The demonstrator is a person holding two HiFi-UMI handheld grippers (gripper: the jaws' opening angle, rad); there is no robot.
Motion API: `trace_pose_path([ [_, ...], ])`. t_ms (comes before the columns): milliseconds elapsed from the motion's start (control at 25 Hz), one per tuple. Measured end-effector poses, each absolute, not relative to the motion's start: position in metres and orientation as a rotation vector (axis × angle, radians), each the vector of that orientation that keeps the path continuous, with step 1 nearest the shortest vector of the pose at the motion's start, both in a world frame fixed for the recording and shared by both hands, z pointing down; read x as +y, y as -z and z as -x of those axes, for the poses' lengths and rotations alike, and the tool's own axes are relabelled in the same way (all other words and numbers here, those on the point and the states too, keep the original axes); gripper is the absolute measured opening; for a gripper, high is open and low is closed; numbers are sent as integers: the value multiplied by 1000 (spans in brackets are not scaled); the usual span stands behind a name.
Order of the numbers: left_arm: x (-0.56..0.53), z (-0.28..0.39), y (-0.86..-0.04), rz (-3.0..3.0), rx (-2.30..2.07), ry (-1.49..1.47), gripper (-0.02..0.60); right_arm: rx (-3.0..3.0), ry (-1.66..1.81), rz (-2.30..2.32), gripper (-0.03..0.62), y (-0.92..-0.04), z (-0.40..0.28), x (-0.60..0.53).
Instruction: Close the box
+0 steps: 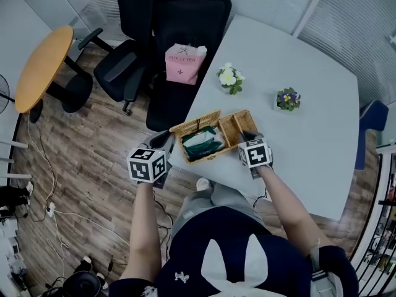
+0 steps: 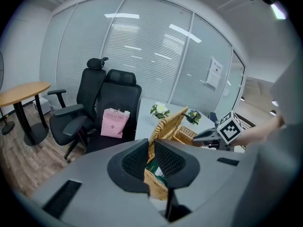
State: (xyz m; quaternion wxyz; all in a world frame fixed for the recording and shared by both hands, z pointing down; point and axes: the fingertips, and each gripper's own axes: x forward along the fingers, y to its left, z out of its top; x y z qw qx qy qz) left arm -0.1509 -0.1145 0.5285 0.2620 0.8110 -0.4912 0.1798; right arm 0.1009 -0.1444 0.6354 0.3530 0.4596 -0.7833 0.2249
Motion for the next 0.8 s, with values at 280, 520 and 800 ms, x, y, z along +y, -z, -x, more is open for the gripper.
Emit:
trace_pose_path([
  [280,-101,144,-532,-2151,-1374,-524,49,-2037,-629,-1173,46,-637,-101,-144],
  [520,-92,144,-533,-2113,-1412,-554,49,-2038,-647,-1165,46,-635,-99,-145],
  [800,-86,141,-536,-2083,-1426,-583,49,-2039,-659,-1155,46,-635,-99,-144],
])
